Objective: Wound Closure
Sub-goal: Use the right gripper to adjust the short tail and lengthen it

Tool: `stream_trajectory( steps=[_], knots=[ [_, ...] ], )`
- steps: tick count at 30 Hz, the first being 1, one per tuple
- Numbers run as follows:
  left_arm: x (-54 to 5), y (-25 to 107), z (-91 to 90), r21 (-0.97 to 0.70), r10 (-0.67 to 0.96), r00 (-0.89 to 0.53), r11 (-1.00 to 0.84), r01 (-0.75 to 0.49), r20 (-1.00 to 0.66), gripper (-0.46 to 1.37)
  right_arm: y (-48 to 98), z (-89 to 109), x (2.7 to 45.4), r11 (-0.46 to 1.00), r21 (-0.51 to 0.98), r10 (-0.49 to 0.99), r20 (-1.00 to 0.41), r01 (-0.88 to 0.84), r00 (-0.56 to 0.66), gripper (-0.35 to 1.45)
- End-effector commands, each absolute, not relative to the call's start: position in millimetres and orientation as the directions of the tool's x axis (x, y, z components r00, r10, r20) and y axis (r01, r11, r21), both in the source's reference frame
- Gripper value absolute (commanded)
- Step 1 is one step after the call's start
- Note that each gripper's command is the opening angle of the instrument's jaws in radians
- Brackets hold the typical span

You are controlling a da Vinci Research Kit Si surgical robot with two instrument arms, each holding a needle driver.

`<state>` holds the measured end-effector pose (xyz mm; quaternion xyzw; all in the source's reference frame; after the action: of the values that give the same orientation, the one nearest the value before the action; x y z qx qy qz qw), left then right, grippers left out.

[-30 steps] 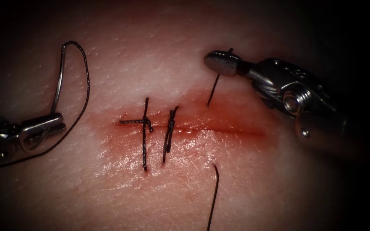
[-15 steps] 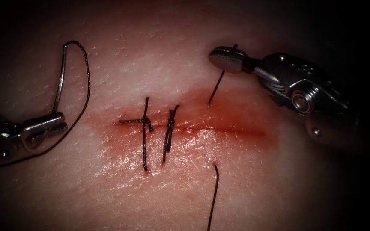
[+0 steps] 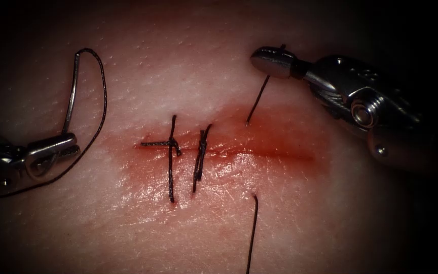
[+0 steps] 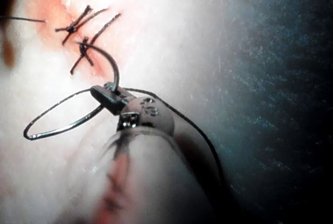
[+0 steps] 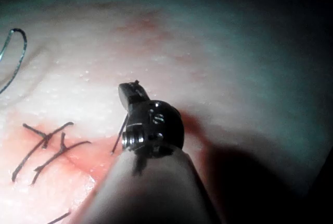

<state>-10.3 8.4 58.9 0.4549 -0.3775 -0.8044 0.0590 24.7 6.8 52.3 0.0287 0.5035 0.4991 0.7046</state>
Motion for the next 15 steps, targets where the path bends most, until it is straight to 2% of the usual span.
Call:
stream_trajectory(
  steps=[1,11,13,14,15],
  knots=[
    [-10.3,8.4,59.0,0.658,-0.438,-0.579,-0.713,-0.241,-0.687,-0.35,6.8,52.3,24.8,0.498,0.541,0.732,-0.681,-0.678,-0.005,-0.35],
    [-10.5,8.4,58.9,0.658,-0.439,-0.578,-0.713,-0.241,-0.688,-0.35,6.5,52.2,24.8,0.510,0.544,0.727,-0.686,-0.667,-0.003,-0.35],
    [-10.4,8.4,58.9,0.658,-0.440,-0.578,-0.713,-0.241,-0.688,-0.35,6.5,52.2,24.8,0.510,0.544,0.725,-0.689,-0.667,-0.008,-0.01],
    [-10.4,8.4,58.9,0.658,-0.440,-0.578,-0.713,-0.241,-0.688,-0.35,6.5,52.3,24.8,0.512,0.547,0.721,-0.693,-0.662,-0.015,0.36],
    [-10.4,8.4,58.9,0.658,-0.440,-0.578,-0.713,-0.241,-0.688,-0.35,6.5,52.3,24.8,0.514,0.548,0.720,-0.693,-0.660,-0.015,0.57]
  ],
)
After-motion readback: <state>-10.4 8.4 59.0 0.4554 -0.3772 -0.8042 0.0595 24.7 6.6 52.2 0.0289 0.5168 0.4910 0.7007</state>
